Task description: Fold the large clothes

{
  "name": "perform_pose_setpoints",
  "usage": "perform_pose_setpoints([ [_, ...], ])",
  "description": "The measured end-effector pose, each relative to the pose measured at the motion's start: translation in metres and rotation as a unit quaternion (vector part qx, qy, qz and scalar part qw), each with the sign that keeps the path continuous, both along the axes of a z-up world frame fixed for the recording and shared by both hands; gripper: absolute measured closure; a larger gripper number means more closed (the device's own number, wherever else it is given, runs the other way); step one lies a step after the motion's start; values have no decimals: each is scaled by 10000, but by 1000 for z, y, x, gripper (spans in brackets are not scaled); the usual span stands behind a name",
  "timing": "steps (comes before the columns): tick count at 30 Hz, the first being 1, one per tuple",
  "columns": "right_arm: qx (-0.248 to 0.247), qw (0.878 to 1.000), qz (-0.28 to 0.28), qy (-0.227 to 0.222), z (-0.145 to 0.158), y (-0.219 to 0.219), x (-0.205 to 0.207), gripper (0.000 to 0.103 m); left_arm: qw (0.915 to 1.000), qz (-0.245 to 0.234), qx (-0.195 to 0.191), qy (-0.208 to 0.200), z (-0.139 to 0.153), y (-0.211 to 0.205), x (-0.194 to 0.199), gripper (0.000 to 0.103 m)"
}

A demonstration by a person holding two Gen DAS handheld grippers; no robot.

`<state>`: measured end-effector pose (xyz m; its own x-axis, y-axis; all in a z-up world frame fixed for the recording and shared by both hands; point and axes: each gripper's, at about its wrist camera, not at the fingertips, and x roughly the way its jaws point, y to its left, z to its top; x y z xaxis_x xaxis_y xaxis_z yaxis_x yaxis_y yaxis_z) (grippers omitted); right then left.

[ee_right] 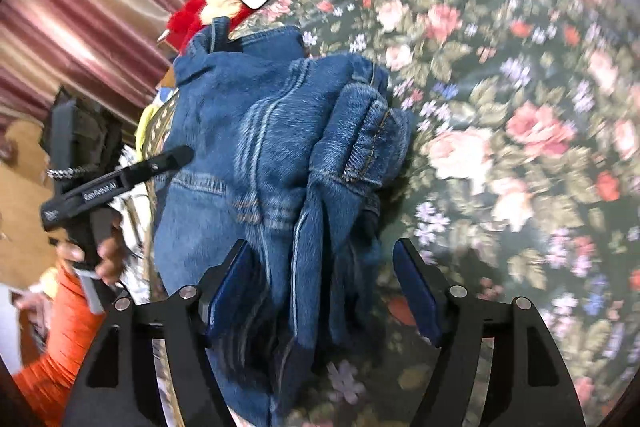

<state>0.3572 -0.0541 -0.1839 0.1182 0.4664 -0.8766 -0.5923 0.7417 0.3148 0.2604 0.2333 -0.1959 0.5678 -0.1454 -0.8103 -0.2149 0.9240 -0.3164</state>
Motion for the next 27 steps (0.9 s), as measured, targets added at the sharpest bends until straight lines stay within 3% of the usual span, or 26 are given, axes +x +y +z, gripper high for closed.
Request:
perform_pose_setpoints([
  [3,125,9983,78,-565,29,-5,-5,32,9975,-8,666,-246,29,0,-7,34],
  [7,304,9930,32,-1143,54,9,-2,32,9906,-73,1208,-637,56,0,-7,34],
  [12,306,9891,275,-1414,59,53,5,32,9875,-266,1499,-408,47,-1,33,34],
  [17,-149,9865,673,-1486,27,90,11,33,9886,-349,1443,-266,26,-10,77,34],
  [21,-680,9800,791,-1697,-6,90,20,33,9911,-309,1291,13,4,-10,109,32],
  [24,-723,9805,834,-1626,-23,77,28,33,9878,-377,1499,169,-16,-16,124,23],
  [27,-533,9856,767,-1411,-27,60,33,33,9829,-485,1769,135,-18,-25,123,21],
])
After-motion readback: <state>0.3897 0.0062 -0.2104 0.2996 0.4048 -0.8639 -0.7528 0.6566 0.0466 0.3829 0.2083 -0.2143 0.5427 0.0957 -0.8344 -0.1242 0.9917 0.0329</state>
